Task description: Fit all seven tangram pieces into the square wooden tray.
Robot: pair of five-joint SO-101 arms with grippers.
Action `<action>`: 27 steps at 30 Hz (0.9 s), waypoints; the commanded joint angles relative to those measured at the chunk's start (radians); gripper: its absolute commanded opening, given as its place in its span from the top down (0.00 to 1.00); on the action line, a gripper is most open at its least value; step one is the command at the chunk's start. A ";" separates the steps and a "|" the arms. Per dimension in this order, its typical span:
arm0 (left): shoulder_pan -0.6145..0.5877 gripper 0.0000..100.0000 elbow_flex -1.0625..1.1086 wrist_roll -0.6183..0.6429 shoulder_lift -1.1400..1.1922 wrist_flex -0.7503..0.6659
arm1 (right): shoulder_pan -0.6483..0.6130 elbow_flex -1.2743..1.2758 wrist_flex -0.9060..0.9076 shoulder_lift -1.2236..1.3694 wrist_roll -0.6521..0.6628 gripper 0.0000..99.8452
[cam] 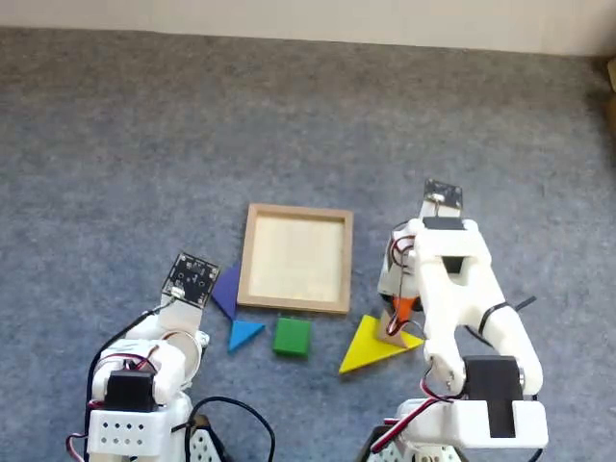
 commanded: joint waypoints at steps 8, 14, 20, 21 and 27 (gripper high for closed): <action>-0.008 0.99 0.019 -0.012 -0.050 0.005 | 0.005 -0.125 0.070 -0.081 0.109 0.99; -0.008 0.99 0.019 -0.012 -0.050 0.005 | -0.044 -0.131 0.104 -0.269 0.109 0.99; -0.008 0.99 0.019 -0.012 -0.050 0.005 | -0.173 -0.133 0.104 -0.346 0.227 0.99; -0.008 0.99 0.019 -0.012 -0.050 0.005 | -0.196 -0.133 0.102 -0.346 0.253 0.99; -0.008 0.99 0.019 -0.012 -0.050 0.005 | -0.329 -0.153 0.068 -0.346 0.334 0.99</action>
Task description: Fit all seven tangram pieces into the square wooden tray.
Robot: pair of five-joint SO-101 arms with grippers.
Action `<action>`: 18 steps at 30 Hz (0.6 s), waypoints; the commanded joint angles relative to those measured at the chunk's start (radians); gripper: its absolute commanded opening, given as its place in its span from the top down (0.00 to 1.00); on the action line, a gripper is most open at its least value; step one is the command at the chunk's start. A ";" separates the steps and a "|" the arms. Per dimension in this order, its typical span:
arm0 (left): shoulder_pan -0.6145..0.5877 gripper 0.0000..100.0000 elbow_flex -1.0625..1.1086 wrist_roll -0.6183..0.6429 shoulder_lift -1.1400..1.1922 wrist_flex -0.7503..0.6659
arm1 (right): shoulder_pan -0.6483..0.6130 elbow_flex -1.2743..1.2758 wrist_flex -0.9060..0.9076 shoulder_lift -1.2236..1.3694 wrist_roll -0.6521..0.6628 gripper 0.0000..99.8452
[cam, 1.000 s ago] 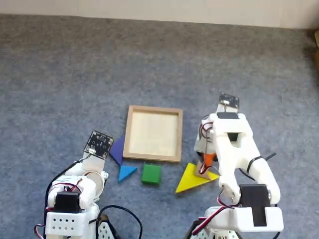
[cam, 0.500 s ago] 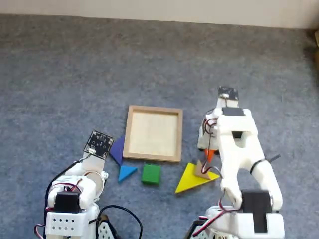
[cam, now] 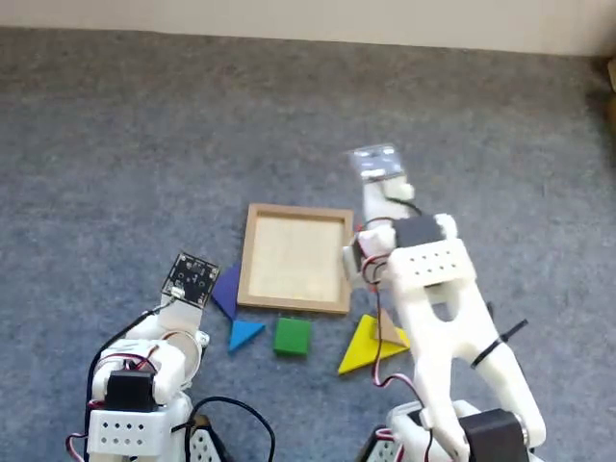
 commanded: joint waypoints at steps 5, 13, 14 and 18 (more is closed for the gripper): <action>-0.008 0.99 0.019 -0.012 -0.050 0.005 | -0.182 -0.094 -0.107 -0.050 0.052 0.99; -0.008 0.99 0.019 -0.012 -0.050 0.005 | -0.251 -0.090 -0.314 -0.048 0.051 0.99; -0.008 0.99 0.019 -0.012 -0.050 0.005 | -0.252 -0.090 -0.338 -0.048 0.051 0.99; -0.008 0.99 0.019 -0.012 -0.050 0.005 | -0.254 -0.088 -0.400 -0.010 0.048 0.99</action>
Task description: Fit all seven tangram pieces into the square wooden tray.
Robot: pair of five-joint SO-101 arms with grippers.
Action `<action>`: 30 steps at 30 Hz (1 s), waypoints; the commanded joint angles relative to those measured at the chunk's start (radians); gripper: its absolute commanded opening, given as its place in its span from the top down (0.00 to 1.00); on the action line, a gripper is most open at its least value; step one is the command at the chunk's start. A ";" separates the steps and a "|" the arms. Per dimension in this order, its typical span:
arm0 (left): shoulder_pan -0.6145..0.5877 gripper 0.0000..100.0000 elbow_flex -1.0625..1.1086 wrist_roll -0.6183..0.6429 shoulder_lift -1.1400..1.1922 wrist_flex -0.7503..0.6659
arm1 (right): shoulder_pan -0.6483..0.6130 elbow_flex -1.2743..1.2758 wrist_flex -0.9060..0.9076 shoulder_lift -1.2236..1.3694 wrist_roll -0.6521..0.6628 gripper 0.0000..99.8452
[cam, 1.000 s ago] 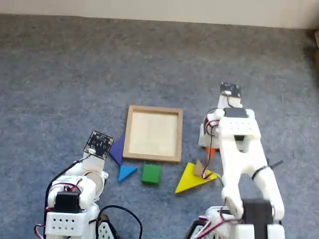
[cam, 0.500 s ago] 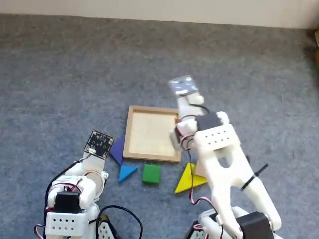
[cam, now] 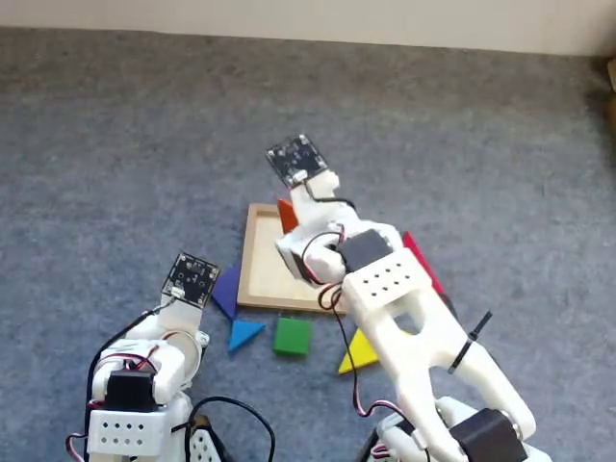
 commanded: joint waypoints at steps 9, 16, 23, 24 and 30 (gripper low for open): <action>-0.008 0.99 0.019 -0.012 -0.050 0.005 | 0.067 -0.096 -0.050 0.193 0.009 0.99; -0.008 0.99 0.019 -0.012 -0.050 0.005 | 0.289 -0.143 -0.050 0.245 0.006 0.99; -0.008 0.99 0.019 -0.012 -0.050 0.005 | 0.355 -0.234 -0.056 0.424 0.008 0.95; -0.008 0.99 0.019 -0.012 -0.050 0.005 | 0.364 -0.259 -0.031 0.446 0.008 0.92; -0.008 0.99 0.019 -0.012 -0.050 0.005 | 0.390 -0.447 0.252 0.476 0.009 0.76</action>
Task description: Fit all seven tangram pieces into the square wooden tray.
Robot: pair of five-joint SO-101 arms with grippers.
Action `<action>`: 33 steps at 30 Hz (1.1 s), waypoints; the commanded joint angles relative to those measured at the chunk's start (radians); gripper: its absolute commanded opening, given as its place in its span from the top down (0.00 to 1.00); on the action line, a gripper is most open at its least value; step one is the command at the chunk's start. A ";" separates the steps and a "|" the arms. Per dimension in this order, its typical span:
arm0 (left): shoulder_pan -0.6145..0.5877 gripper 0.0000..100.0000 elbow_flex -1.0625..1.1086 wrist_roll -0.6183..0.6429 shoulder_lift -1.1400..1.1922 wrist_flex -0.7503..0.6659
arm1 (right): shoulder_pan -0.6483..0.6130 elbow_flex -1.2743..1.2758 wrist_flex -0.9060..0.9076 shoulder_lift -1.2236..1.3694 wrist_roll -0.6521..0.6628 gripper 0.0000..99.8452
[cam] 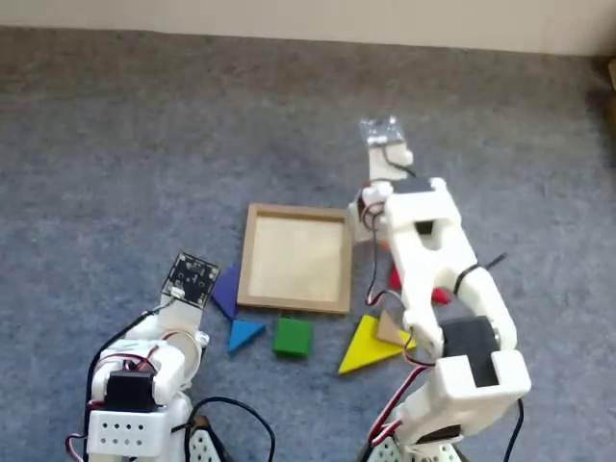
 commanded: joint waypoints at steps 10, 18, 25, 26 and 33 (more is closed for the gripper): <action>-0.008 0.99 0.019 -0.012 -0.050 0.005 | 0.058 -0.321 0.435 -0.015 0.098 0.72; -0.008 0.99 0.019 -0.012 -0.050 0.005 | 0.104 -0.243 0.447 0.074 0.281 0.69; -0.008 0.99 0.019 -0.012 -0.050 0.005 | 0.085 -0.246 0.447 0.193 0.279 0.69; -0.008 0.99 0.019 -0.012 -0.050 0.005 | 0.077 -0.246 0.447 0.200 0.279 0.69; -0.008 0.99 0.019 -0.012 -0.050 0.005 | 0.073 -0.236 0.449 0.211 0.279 0.69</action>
